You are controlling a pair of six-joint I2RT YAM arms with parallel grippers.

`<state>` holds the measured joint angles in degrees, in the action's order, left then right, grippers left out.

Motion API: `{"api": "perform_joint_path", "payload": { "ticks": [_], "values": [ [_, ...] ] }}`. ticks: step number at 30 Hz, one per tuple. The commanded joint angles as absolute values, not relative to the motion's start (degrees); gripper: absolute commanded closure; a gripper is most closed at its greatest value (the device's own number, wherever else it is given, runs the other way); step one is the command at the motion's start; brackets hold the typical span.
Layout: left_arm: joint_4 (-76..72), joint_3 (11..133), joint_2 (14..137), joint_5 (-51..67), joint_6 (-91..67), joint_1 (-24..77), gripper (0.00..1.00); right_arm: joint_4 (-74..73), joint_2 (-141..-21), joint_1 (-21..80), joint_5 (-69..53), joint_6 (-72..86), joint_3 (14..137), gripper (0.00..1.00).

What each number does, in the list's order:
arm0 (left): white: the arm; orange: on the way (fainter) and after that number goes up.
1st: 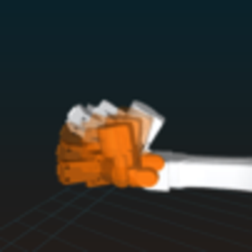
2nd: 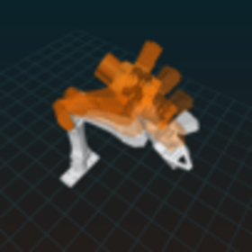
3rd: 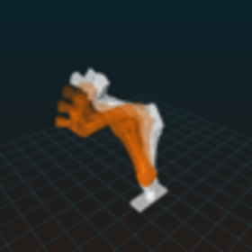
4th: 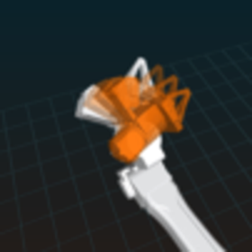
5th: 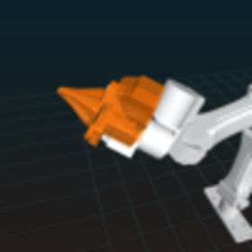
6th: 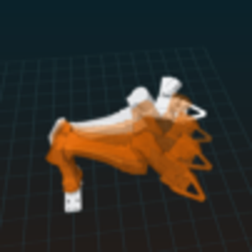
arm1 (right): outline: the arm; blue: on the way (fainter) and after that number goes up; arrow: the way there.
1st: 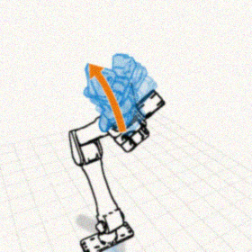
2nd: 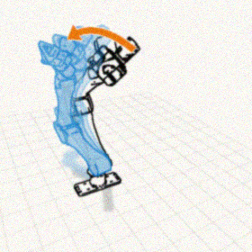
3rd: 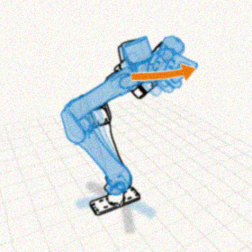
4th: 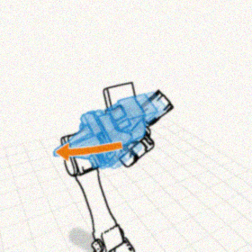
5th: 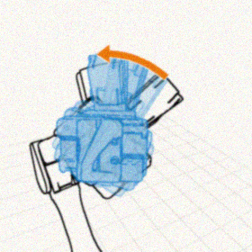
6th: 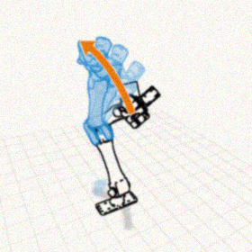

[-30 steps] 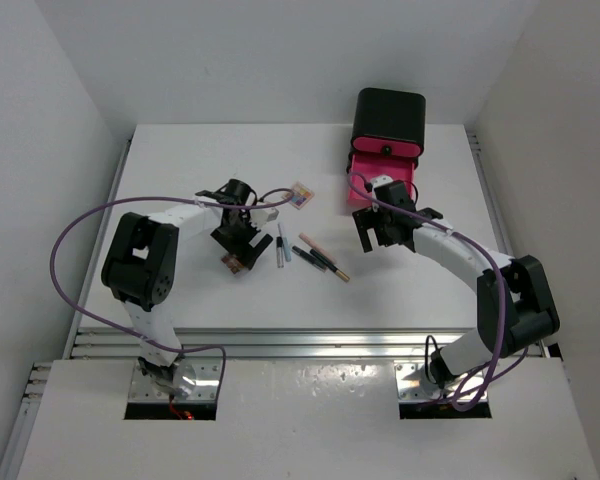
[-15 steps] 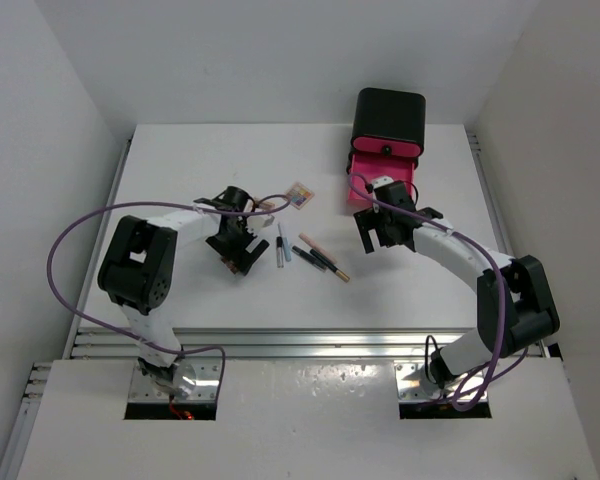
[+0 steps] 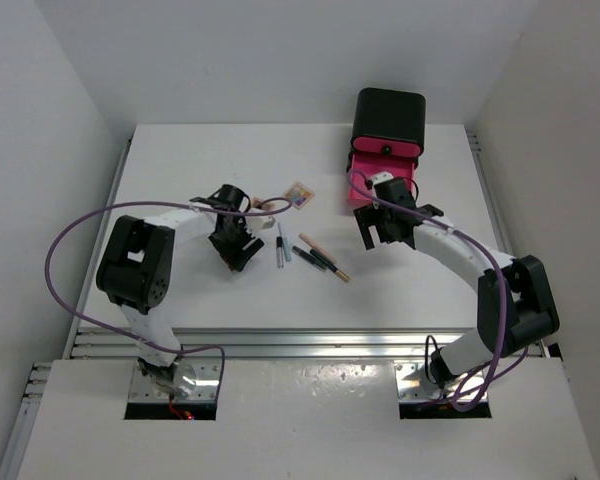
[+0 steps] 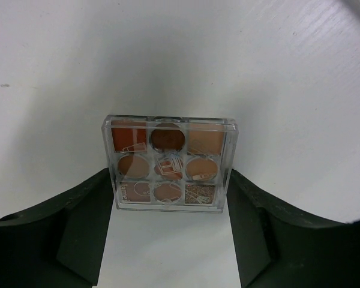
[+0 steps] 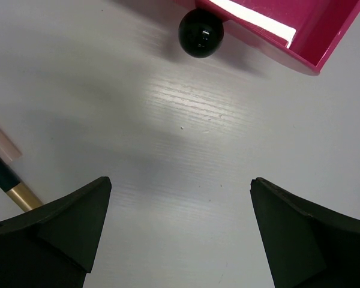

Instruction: Organize the makeup

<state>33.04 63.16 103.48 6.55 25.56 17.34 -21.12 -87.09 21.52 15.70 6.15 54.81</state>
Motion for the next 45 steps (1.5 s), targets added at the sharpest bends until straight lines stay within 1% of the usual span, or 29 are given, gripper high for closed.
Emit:
{"api": "perform_joint_path", "payload": {
  "ticks": [1,4,6,7,8,11,12,14,15,16,18,19,21,22,27,29,32,37,42,43,45],
  "values": [
    [33.2,63.5,106.0,9.7,30.0,15.4,0.62,-20.4,-86.5,21.4,16.4,5.6,58.1,0.0],
    [34.5,68.1,105.5,11.6,30.7,15.4,0.63,-21.0,-86.7,21.5,14.5,6.1,60.1,0.0],
    [35.3,72.6,105.5,14.0,31.9,15.4,0.67,-20.8,-86.5,21.4,11.2,6.3,62.8,0.0],
    [36.5,74.2,105.5,14.8,32.9,15.4,0.67,-20.7,-86.3,21.4,10.1,6.3,63.6,0.02],
    [37.2,75.9,105.5,16.3,34.5,15.4,0.71,-20.7,-86.4,21.4,7.2,6.4,66.1,0.04],
    [39.9,82.5,104.9,18.5,38.6,15.4,0.73,-18.6,-86.7,21.4,-1.9,6.9,69.3,0.09],
    [39.9,84.7,104.2,19.8,39.7,15.4,0.73,-18.3,-87.7,21.4,-5.2,8.0,71.7,0.15],
    [39.9,86.0,103.2,20.9,42.3,15.4,0.73,-14.9,-88.8,21.4,-11.1,10.9,73.3,0.22],
    [39.9,86.0,102.1,22.6,45.4,15.4,0.73,-13.8,-90.8,21.4,-12.8,15.2,75.0,0.3],
    [39.9,86.6,101.5,23.6,47.1,15.4,0.73,-9.8,-91.3,21.4,-16.7,16.9,75.5,0.34],
    [39.9,86.6,100.4,26.0,51.2,16.5,0.73,-6.5,-94.3,21.6,-19.8,23.5,76.8,0.4],
    [39.9,86.6,99.6,26.6,52.0,16.5,0.72,-1.6,-95.2,21.6,-21.3,24.9,77.1,0.41],
    [39.3,87.3,99.6,27.9,52.0,17.5,0.72,1.2,-98.1,22.1,-23.2,28.8,78.1,0.44],
    [39.3,88.5,99.6,29.7,52.0,18.2,0.72,3.9,-99.4,22.5,-24.3,30.7,78.7,0.44],
    [36.9,90.0,99.1,33.5,49.1,19.2,0.72,6.1,-102.8,24.2,-26.9,35.5,80.2,0.45],
    [36.1,90.0,99.1,33.5,49.0,19.8,0.72,6.8,-104.2,24.3,-28.0,38.1,79.8,0.45],
    [34.8,89.5,99.1,33.5,49.0,20.3,0.72,10.0,-106.3,25.0,-29.4,41.5,79.5,0.48],
    [33.5,88.9,99.1,33.5,48.5,20.8,0.72,10.6,-108.8,25.4,-30.0,43.3,79.2,0.48],
    [32.3,87.8,98.5,33.5,48.0,21.4,0.72,10.5,-110.5,26.2,-31.7,45.3,80.1,0.5],
    [31.7,87.8,98.5,33.5,47.5,21.4,0.72,10.4,-110.8,26.5,-31.6,45.1,80.2,0.52],
    [31.7,87.2,98.5,33.5,47.5,21.4,0.72,10.2,-111.8,27.0,-31.9,45.3,80.3,0.6]
  ]
}}
